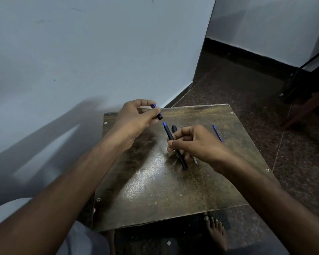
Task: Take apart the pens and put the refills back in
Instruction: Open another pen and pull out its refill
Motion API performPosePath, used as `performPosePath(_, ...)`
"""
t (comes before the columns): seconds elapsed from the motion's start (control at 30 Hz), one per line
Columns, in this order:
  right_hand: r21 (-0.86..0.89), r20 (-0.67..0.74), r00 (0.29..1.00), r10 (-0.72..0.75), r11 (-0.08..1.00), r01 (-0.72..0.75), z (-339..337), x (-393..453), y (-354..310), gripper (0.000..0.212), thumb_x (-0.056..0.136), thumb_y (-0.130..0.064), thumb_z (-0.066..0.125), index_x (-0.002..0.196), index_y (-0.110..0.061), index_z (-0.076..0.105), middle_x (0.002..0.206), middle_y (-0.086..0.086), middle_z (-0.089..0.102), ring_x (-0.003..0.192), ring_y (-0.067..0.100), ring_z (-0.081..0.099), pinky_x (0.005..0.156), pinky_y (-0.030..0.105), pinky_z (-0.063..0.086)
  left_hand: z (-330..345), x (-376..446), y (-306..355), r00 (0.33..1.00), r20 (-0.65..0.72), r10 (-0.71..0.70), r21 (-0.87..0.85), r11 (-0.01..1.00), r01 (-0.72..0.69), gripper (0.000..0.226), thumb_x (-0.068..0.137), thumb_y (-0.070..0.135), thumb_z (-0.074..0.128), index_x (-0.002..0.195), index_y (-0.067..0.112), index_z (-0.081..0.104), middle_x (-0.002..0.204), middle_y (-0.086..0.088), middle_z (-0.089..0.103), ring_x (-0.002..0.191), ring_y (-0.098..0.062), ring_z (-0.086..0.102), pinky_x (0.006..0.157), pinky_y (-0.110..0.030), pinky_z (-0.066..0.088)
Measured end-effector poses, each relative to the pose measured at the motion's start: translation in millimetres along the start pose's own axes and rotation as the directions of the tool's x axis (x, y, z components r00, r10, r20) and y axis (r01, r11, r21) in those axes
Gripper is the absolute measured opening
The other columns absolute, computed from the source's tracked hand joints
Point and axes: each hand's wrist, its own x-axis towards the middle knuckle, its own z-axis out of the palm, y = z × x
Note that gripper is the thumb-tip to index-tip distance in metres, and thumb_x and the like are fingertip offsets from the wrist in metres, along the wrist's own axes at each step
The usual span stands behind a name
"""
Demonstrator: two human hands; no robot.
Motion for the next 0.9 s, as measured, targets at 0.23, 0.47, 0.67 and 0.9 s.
performPosePath(0.23,-0.001,-0.04,0.999,0.005,1.0,-0.005,2.5,0.3,-1.7,0.013,0.096,-0.024,0.082,0.104,-0.014,0.08,0.092,0.002,0.087,0.069,-0.002,0.071,0.057,0.019,0.053,2.8,-7.2,-2.0,0.997,0.073,0.008,0.112,0.994,-0.016,0.013,0.095,0.02,0.085,0.107,0.021,0.082,0.097,-0.005,0.084,0.092,-0.012,0.084,0.087,-0.031,0.069)
performPosePath(0.47,0.134,-0.19,0.982,0.021,0.991,0.005,5.9,-0.5,-4.4,0.011,0.09,-0.01,0.087,0.098,-0.005,0.082,0.083,0.007,0.086,0.055,-0.002,0.072,0.048,0.011,0.048,17.8,-26.9,-6.9,0.983,0.086,0.16,0.278,0.944,-0.178,0.014,0.098,0.024,0.083,0.109,0.018,0.077,0.081,0.001,0.085,0.077,-0.011,0.084,0.078,-0.034,0.071)
performPosePath(0.67,0.163,-0.197,0.98,0.023,0.987,0.01,10.3,-3.6,-5.7,0.009,0.09,-0.009,0.087,0.088,-0.012,0.079,0.083,0.008,0.086,0.075,0.012,0.082,0.055,0.014,0.054,21.5,-27.9,-4.7,0.978,0.117,0.17,0.318,0.927,-0.2,0.013,0.098,0.025,0.082,0.107,0.02,0.075,0.08,0.0,0.085,0.078,-0.017,0.084,0.088,-0.048,0.069)
performPosePath(0.9,0.199,-0.152,0.988,-0.003,0.979,0.034,8.1,-0.3,-17.1,0.014,0.091,-0.011,0.087,0.093,0.001,0.08,0.087,0.016,0.085,0.07,0.019,0.075,0.059,0.02,0.06,23.4,-31.4,-3.0,0.967,0.112,0.228,0.385,0.887,-0.254,0.016,0.101,0.035,0.077,0.117,0.034,0.074,0.077,0.021,0.081,0.071,0.01,0.075,0.067,-0.002,0.05)
